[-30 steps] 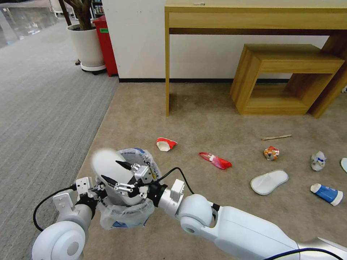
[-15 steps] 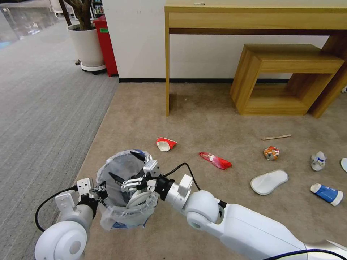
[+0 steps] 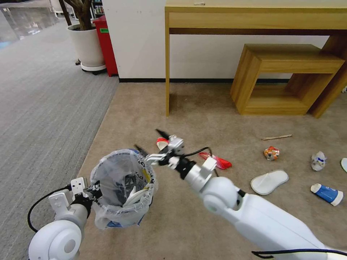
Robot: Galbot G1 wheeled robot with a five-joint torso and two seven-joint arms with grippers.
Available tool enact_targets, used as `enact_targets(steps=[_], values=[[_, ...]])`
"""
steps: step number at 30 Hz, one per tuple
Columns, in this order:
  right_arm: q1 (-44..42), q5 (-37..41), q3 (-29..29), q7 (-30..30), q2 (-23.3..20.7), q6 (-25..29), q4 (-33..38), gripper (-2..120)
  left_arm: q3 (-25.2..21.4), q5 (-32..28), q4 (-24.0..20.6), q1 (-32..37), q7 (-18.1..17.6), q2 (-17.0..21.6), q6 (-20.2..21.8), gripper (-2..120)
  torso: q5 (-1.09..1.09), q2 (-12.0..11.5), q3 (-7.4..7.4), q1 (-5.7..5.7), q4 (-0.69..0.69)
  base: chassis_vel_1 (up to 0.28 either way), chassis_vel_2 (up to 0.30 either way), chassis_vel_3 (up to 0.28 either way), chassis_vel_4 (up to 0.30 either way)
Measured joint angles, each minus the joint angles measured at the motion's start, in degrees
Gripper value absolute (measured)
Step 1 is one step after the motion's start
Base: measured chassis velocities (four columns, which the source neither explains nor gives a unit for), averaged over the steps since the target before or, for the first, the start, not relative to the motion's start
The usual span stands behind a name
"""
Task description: Pick up the trash bin and place the garbage on the floor into it.
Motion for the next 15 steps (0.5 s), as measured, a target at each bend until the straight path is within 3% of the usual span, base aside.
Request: enact_targets(steps=[10,15], values=[[-10.59,-0.08,14.82,1.83,-5.54,-1.25,1.6,100,-2.03,-0.45,2.39,-1.01,-0.13,1.72,-0.41,0,0.0,0.0,0.0,0.0,-0.01,0.0,0.0,0.0,0.0],[-12.45,-0.32,17.76,2.08,-6.3,-1.16,0.82,100,-4.28,-0.62,3.28,-0.38,-0.17,2.57,-0.67,0,0.0,0.0,0.0,0.0,0.0,0.0,0.0,0.0,0.0]])
